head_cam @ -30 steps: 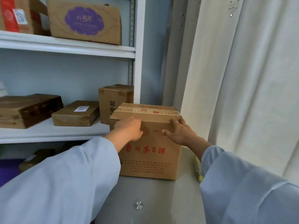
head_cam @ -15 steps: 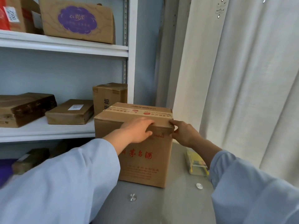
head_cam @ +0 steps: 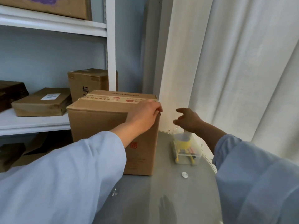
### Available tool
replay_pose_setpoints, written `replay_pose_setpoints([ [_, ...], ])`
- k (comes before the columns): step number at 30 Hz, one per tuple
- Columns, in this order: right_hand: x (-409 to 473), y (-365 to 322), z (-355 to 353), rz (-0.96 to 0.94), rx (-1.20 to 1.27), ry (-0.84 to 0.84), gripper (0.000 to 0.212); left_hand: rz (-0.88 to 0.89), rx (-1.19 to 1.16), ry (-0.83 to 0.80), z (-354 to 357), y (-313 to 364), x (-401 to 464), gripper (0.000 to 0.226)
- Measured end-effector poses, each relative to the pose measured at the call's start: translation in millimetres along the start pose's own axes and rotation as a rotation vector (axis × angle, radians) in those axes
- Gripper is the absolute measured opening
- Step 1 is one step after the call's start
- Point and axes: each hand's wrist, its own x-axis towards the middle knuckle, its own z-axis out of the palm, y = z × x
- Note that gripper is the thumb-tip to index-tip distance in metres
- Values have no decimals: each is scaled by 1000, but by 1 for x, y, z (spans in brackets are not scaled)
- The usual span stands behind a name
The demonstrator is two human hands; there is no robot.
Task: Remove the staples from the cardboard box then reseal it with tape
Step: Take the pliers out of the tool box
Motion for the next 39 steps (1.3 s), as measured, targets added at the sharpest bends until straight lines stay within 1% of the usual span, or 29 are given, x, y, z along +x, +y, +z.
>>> replay_pose_setpoints([
  [2, 4, 22, 10, 71, -60, -52, 56, 114, 68, 22, 15, 22, 7, 26],
  [3, 6, 34, 19, 90, -93, -85, 55, 190, 99, 6, 25, 31, 9, 28],
  [4, 9, 47, 28, 99, -124, -120, 56, 255, 110, -41, 37, 40, 10, 30],
  [5, 11, 59, 38, 102, -152, -156, 57, 273, 100, -121, 50, 46, 9, 30],
  [6, 13, 71, 46, 112, -171, -178, 60, 241, 83, -220, 65, 49, 9, 31],
  [7, 16, 84, 53, 138, -182, -191, 62, 153, 39, -322, 82, 49, 9, 33],
  [9, 21, 111, 66, 208, -215, -175, 70, -102, -97, -478, 117, 42, 8, 39],
  [10, 23, 122, 70, 242, -228, -154, 77, -210, -166, -528, 131, 37, 10, 40],
  [12, 24, 132, 77, 317, -205, -111, 94, -348, -272, -579, 146, 30, 10, 39],
  [14, 28, 138, 85, 391, -150, -96, 110, -446, -369, -600, 157, 29, 12, 38],
  [16, 30, 139, 95, 422, -153, -84, 119, -511, -419, -615, 167, 28, 12, 39],
  [17, 30, 139, 102, 419, -185, -69, 117, -521, -419, -621, 171, 26, 11, 41],
  [18, 28, 139, 108, 401, -232, -39, 110, -520, -416, -630, 176, 23, 9, 43],
  [20, 22, 138, 114, 364, -298, 23, 89, -495, -395, -648, 185, 18, 6, 46],
  [22, 13, 136, 113, 332, -321, 21, 79, -480, -381, -653, 189, 16, 2, 44],
  [24, 7, 132, 107, 292, -325, -48, 78, -509, -406, -643, 192, 15, 0, 39],
  [26, 6, 129, 96, 266, -337, -188, 83, -582, -447, -621, 195, 13, -2, 34],
  [28, 9, 129, 88, 263, -356, -329, 90, -674, -500, -601, 199, 12, -8, 35],
  [30, 9, 133, 88, 271, -360, -383, 96, -767, -605, -580, 203, 14, -15, 36],
  [32, 4, 135, 94, 281, -358, -339, 100, -867, -743, -566, 204, 18, -19, 38],
  [34, -2, 137, 103, 259, -408, -242, 102, -954, -859, -543, 206, 21, -19, 39],
  [36, -3, 137, 107, 217, -448, -175, 95, -992, -878, -531, 207, 23, -20, 38],
  [39, -2, 134, 105, 184, -436, -185, 89, -974, -835, -510, 214, 20, -24, 34],
])
